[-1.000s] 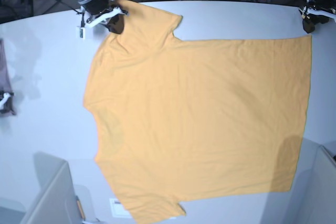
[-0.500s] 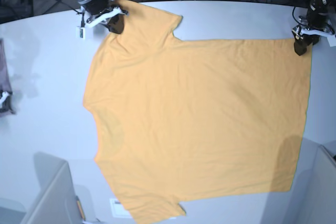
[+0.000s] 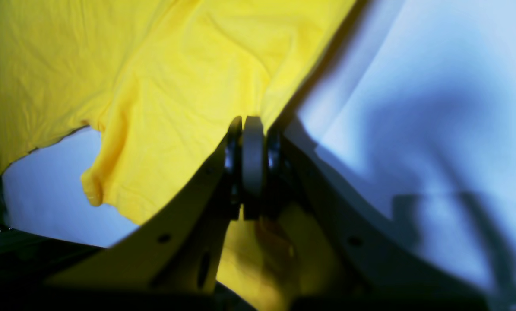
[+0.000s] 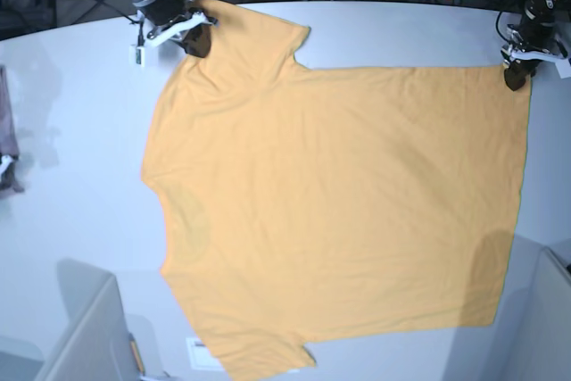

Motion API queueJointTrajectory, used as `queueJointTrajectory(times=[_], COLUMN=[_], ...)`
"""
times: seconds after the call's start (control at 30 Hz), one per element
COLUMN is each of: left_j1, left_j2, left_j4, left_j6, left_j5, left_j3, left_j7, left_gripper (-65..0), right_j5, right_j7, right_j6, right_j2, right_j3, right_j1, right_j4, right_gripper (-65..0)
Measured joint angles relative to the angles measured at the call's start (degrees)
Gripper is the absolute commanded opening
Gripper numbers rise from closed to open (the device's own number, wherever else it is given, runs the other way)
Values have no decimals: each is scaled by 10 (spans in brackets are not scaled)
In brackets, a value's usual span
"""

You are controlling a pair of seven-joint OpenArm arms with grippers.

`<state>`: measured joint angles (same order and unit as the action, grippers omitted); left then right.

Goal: Fold the T-shirt properly
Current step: 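Move both grippers to the shirt's shoulder corners and grasp them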

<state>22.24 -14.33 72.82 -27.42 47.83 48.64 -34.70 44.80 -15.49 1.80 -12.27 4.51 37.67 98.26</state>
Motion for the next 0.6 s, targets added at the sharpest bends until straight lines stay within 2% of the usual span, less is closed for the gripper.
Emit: queueJointTrajectory(times=[0.03, 0.07, 0.37, 0.6], left_j1=[0, 0, 6, 38], left_j2=[0, 0, 0, 1], left_j4=[0, 1, 2, 45], left_j6=[2, 2, 0, 5], left_j5=[-2, -5, -3, -15], left_j3=[0, -1, -1, -1], left_j7=[-5, -7, -7, -23], left_gripper=[-632, -650, -650, -650], right_j5=[0, 0, -12, -11], right_j7=[0, 0, -38, -37], right_j6=[0, 0, -23, -24], right_j2=[0, 1, 1, 1], right_j3=[0, 0, 0, 0], right_j1=[0, 0, 28, 35], right_j4=[0, 0, 50, 87], right_gripper=[-650, -650, -650, -650])
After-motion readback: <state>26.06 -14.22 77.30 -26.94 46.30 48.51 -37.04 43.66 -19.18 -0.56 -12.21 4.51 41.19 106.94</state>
